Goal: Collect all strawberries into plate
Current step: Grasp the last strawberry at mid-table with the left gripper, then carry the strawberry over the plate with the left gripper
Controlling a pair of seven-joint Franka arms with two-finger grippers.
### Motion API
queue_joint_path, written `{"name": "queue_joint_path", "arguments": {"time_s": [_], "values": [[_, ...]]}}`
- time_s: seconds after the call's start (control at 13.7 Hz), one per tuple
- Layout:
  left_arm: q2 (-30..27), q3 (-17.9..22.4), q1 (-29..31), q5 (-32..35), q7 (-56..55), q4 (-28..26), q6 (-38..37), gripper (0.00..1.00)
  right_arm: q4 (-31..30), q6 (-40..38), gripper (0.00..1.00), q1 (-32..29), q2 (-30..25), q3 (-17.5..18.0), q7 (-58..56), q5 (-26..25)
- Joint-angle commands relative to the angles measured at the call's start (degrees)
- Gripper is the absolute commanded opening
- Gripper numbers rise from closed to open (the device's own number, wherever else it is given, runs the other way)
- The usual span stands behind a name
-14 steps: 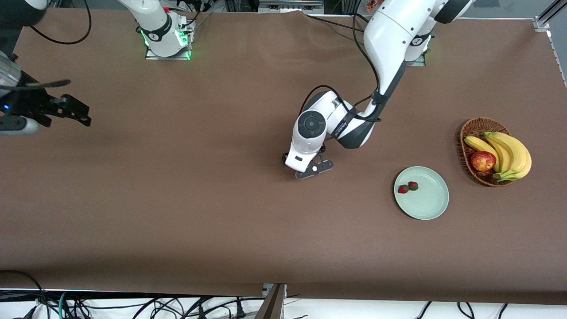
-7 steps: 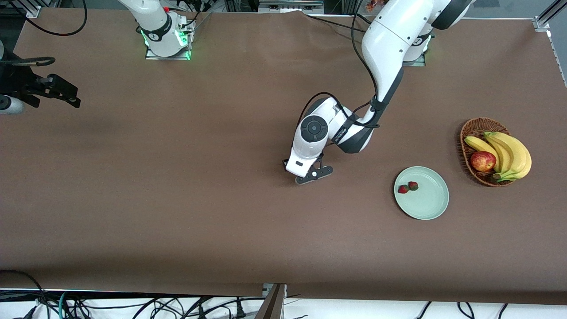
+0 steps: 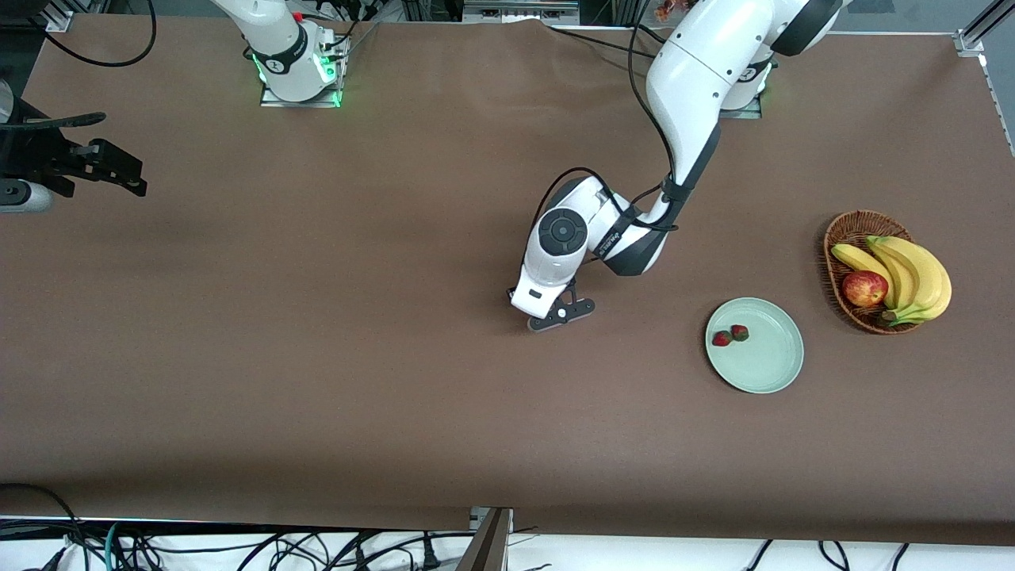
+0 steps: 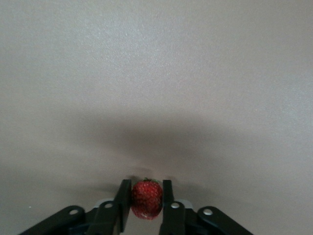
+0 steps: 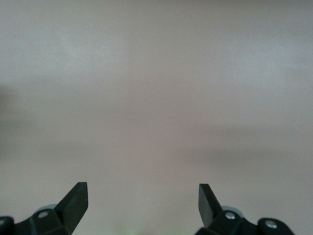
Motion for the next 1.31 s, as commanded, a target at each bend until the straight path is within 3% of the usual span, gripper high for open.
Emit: {"name": "queue_joint_path", "arguments": {"time_s": [0.0, 0.15, 0.29, 0.51, 0.8, 1.02, 1.24], "values": [[1.0, 0.3, -0.3, -0.2, 1.1, 0.6, -0.5, 0.07, 0.8, -0.8, 1.00, -1.4, 0.3, 0.7, -1.1, -0.7], [0.3, 0.2, 0.2, -0.2, 0.9, 0.9, -1.2, 0.07, 0.8, -0.7, 1.00, -1.5, 0.3, 0.7, -1.1, -0.6], [-0.7, 0.6, 0.5, 0.0, 1.4, 2.7, -8.1, 0.07, 0.8, -0.8, 1.00, -1.5, 0.3, 0.7, -1.0, -0.6], [-2.9, 0.7, 4.2, 0.0, 13.7, 6.3, -22.6, 0.07, 0.8, -0.8, 1.00, -1.5, 0.3, 0.7, -1.0, -0.6], [-5.5, 0.9, 9.7, 3.4, 32.4, 6.3, -35.9, 0.07, 0.8, -0.8, 1.00, -1.5, 0.3, 0.7, -0.9, -0.6], [-5.6, 0.9, 13.6, 12.1, 53.6, 5.9, -38.6, 0.08, 0.8, -0.8, 1.00, -1.5, 0.3, 0.7, -0.9, -0.6], [-5.6, 0.9, 18.2, 13.4, 68.3, 6.4, -37.3, 0.08, 0.8, -0.8, 1.00, -1.5, 0.3, 0.7, -0.9, -0.6]]}}
